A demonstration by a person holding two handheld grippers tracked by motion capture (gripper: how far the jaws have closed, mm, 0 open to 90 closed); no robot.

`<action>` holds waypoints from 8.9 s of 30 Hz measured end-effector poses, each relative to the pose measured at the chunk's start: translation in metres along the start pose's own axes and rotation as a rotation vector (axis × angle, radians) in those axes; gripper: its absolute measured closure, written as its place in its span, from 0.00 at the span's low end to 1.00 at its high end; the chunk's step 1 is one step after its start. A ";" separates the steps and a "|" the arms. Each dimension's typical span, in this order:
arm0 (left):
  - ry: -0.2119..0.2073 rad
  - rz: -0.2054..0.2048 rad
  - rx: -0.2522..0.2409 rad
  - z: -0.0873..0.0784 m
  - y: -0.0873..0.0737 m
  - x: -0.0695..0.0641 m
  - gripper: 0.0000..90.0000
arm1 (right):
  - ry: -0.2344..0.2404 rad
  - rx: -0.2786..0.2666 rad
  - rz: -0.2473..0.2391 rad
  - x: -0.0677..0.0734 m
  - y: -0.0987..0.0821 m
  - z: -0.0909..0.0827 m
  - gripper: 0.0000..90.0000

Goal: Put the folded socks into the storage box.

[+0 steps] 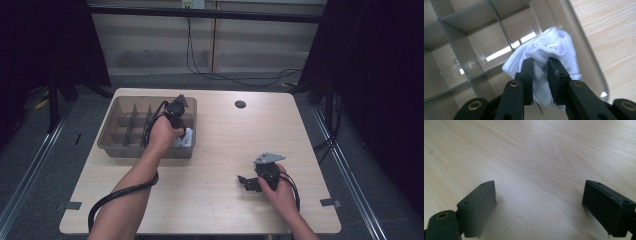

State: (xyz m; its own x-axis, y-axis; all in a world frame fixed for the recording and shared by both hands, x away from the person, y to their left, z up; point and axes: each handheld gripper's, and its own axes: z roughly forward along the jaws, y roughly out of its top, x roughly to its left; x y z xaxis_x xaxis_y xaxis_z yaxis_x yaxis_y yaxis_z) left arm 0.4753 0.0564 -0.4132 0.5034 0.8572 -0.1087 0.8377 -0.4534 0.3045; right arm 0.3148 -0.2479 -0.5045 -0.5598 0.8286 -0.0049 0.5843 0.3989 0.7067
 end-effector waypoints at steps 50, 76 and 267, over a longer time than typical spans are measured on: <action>-0.025 0.004 0.009 -0.008 0.016 -0.005 0.97 | 0.001 0.002 -0.002 0.000 0.000 0.000 0.13; -0.006 0.032 0.087 0.028 0.014 -0.012 1.00 | 0.001 0.002 0.000 0.000 0.000 0.000 0.13; -0.376 0.267 -0.156 -0.011 -0.099 -0.084 0.24 | 0.002 0.005 0.002 0.001 0.001 0.000 0.13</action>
State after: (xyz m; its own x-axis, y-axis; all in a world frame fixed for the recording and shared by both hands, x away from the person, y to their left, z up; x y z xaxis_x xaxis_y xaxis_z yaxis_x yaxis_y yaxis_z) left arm 0.3477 0.0318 -0.4237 0.7623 0.5551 -0.3327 0.6413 -0.5787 0.5039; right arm 0.3145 -0.2465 -0.5043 -0.5600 0.8285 -0.0016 0.5886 0.3993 0.7029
